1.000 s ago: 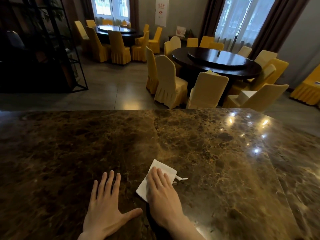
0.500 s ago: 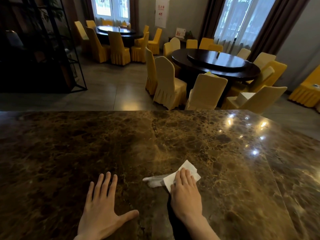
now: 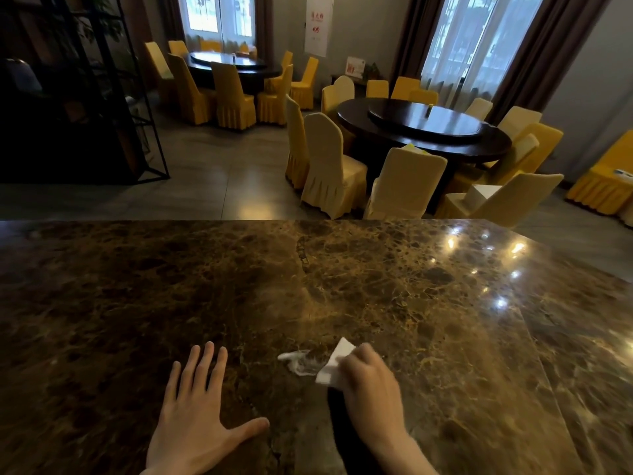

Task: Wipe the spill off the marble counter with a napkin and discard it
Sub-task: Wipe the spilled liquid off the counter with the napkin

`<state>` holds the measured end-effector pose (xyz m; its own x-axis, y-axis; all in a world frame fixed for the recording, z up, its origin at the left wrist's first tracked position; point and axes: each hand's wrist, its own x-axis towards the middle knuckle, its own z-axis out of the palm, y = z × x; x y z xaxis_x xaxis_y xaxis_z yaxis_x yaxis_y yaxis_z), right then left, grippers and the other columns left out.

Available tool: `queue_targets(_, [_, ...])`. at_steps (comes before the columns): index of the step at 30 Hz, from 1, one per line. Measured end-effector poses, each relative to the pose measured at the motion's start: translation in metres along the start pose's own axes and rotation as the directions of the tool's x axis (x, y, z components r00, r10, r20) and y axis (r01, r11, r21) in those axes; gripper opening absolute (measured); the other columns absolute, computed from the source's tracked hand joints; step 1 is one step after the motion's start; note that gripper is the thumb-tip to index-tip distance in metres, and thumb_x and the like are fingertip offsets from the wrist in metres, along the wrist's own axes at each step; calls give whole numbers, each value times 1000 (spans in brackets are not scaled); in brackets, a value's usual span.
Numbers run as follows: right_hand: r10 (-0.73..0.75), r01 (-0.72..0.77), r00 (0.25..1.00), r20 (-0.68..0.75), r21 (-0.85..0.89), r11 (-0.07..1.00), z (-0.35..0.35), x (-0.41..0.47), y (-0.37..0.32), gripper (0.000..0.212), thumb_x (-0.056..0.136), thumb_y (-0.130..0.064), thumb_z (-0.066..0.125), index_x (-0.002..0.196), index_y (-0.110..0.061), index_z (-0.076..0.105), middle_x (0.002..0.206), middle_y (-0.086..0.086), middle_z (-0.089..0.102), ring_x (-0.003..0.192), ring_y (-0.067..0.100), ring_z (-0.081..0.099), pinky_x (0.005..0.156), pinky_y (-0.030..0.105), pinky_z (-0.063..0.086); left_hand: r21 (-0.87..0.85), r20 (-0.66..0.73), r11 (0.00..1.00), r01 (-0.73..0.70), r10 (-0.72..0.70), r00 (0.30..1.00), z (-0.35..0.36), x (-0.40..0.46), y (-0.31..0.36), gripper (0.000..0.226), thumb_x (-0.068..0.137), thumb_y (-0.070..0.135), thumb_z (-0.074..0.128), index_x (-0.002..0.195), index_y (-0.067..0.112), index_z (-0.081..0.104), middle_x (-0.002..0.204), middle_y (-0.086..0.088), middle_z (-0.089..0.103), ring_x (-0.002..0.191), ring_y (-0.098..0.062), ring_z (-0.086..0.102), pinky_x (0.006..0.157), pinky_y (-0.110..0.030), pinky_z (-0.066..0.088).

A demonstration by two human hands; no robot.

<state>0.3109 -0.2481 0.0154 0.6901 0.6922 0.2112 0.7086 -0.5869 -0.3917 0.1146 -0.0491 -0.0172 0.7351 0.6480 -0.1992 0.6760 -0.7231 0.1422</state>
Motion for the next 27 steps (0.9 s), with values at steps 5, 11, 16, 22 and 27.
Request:
queue_targets(5, [238, -238, 936, -260, 32, 971, -25, 18, 28, 14, 91, -10, 73, 103, -14, 77, 89, 0, 64, 80, 24, 61, 54, 39, 50, -1, -10, 1000, 2, -2, 1000, 0, 0, 0, 146, 45, 116, 6, 153, 26, -31, 164, 2, -35, 151, -19, -35, 129, -51, -13])
queue_targets(11, [139, -177, 941, -309, -97, 980, -16, 9, 34, 25, 83, -8, 80, 107, -12, 77, 96, 5, 66, 89, 29, 56, 65, 43, 53, -32, -38, 999, -5, 4, 999, 2, -1, -1, 144, 47, 117, 10, 153, 27, -30, 164, 4, -34, 150, -18, -35, 128, -51, -14])
queue_targets(16, [-26, 15, 996, -82, -128, 992, 5, -9, 14, 24, 83, -15, 80, 107, -16, 74, 97, 0, 66, 91, 25, 57, 68, 35, 54, -54, -55, 999, -7, 4, 998, 3, 1, -2, 145, 48, 117, 14, 153, 27, -28, 165, 4, -32, 150, -17, -35, 128, -50, -14])
queue_targets(22, [-167, 169, 986, 23, -94, 981, 12, -25, 3, 39, 81, -21, 85, 118, -21, 72, 113, -9, 73, 102, 17, 65, 85, 27, 58, -53, -54, 999, -10, 7, 999, 3, 0, -2, 145, 48, 116, 14, 154, 27, -27, 165, 4, -31, 151, -17, -34, 128, -50, -15])
queue_targets(27, [-149, 157, 987, 57, -198, 968, -3, -24, 28, 49, 62, -18, 95, 108, -19, 78, 117, -3, 76, 109, 18, 70, 85, 26, 59, -52, -53, 999, -11, 8, 999, 3, 0, -3, 144, 49, 116, 14, 154, 27, -27, 165, 4, -31, 151, -17, -34, 128, -50, -15])
